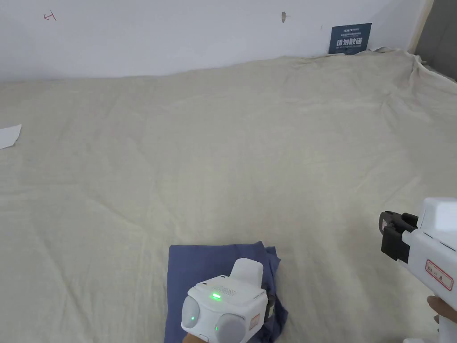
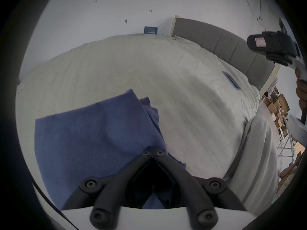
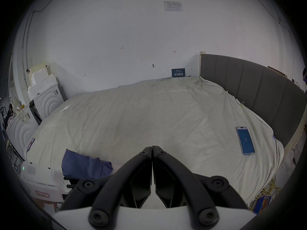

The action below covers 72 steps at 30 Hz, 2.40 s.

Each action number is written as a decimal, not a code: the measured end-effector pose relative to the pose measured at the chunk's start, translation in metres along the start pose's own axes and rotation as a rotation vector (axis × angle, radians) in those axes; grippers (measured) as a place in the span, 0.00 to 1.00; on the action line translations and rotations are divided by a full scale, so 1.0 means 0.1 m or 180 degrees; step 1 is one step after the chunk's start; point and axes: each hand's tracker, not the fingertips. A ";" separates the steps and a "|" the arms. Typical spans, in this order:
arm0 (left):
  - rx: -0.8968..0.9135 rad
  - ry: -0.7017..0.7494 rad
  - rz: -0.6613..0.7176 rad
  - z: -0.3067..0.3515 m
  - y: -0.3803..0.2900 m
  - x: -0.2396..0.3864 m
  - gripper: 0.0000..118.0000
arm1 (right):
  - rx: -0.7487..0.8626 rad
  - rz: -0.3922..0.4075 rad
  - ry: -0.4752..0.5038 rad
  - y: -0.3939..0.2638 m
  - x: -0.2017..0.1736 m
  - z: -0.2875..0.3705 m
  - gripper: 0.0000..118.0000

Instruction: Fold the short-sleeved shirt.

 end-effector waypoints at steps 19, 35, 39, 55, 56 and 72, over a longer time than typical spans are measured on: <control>0.1479 0.0727 0.0206 1.29 0.55 -0.76 0.00 | 0.0725 0.0228 0.0070 0.30 -0.67 0.25 0.01; 0.2058 0.1674 0.0467 1.92 0.36 -1.64 0.00 | 0.1017 0.0364 -0.0034 0.22 -0.86 0.18 0.01; 0.2031 0.1730 0.0554 1.96 0.27 -1.73 0.00 | 0.1135 0.0320 -0.0104 0.15 -0.95 0.13 0.00; 0.1892 0.1742 0.0698 1.95 0.06 -1.92 0.00 | 0.0561 0.0307 0.0144 -0.45 -1.71 -0.45 0.01; 0.1878 0.1741 0.0710 1.94 0.05 -1.93 0.00 | 0.0467 0.0295 0.0166 -0.50 -1.75 -0.50 0.01; 0.1719 0.1695 0.0864 1.90 -0.14 -2.03 0.00 | -0.0542 0.0376 0.0176 -1.40 -1.86 -1.16 0.00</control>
